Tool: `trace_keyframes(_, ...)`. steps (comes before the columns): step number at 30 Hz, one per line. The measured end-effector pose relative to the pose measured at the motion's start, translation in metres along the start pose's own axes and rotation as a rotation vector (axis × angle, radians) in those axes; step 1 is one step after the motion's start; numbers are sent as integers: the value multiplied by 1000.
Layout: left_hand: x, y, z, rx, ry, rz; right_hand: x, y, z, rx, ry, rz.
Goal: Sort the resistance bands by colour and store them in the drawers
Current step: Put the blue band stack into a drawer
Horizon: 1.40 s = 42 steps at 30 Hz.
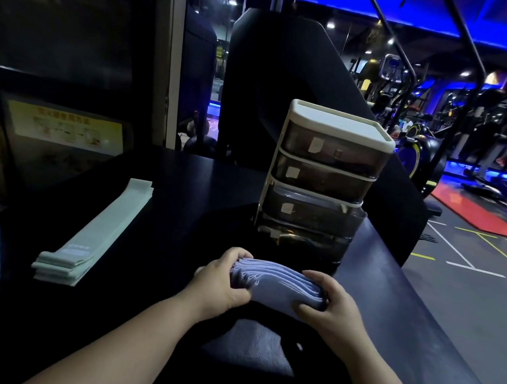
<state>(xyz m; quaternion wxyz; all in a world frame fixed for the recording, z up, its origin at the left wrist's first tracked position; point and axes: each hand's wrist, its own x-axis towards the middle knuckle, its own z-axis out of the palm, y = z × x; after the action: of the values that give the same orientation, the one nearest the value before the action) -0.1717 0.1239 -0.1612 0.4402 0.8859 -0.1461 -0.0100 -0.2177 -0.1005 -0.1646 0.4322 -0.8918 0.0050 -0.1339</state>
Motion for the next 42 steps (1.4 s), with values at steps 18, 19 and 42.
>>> trace_keyframes(18,7,-5,-5,4,-61,-139,0,10,-1,-12,-37,53)
trace_keyframes(19,9,-7,-6,-16,-53,-132,1,10,-1,-22,-28,63)
trace_keyframes(42,105,72,-9,-248,307,312,92,-20,-59,199,454,-226)
